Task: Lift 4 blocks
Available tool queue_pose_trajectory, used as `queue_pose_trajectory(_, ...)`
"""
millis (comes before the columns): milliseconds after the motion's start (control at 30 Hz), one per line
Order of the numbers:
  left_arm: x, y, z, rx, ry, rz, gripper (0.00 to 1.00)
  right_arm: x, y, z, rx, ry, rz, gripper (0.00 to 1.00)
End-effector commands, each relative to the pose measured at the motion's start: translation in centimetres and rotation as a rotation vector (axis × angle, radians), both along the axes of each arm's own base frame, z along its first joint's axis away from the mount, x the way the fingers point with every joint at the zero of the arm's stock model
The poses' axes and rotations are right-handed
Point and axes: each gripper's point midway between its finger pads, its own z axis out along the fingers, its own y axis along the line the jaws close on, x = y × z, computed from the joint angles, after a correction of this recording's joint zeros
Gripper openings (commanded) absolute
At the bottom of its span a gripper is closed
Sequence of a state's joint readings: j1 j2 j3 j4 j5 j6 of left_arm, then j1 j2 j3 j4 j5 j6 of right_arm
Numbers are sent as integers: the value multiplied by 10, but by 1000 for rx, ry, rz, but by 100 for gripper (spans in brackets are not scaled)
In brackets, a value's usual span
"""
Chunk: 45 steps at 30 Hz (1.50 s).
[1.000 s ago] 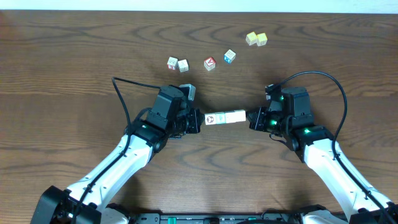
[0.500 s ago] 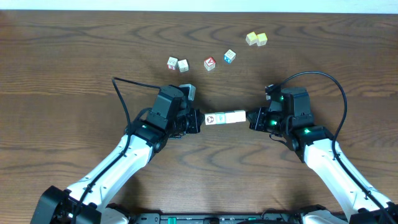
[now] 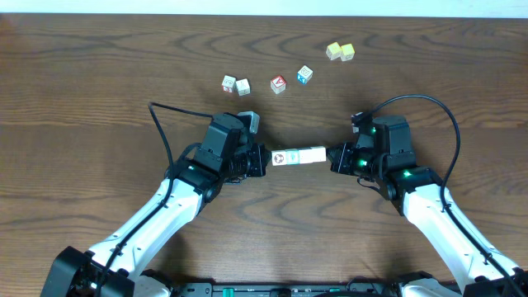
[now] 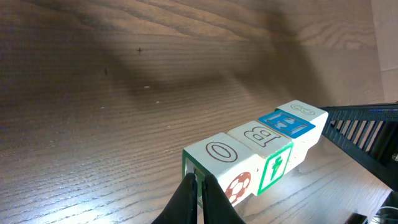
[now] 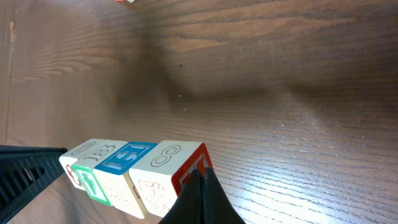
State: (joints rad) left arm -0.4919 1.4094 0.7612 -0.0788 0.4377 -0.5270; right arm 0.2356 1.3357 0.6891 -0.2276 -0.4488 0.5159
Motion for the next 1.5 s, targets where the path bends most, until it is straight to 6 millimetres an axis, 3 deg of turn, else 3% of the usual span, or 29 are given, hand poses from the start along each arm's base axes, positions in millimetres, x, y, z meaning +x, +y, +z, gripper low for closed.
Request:
queue_pose_trajectory(0,-15,-20,13,-84,10,-89,7,-20,45,32,157,-12,178,1)
queue_pose_trajectory(1467,-13,-22,8,-87,31,-74,7,-18,42,29,134,-6,154,1)
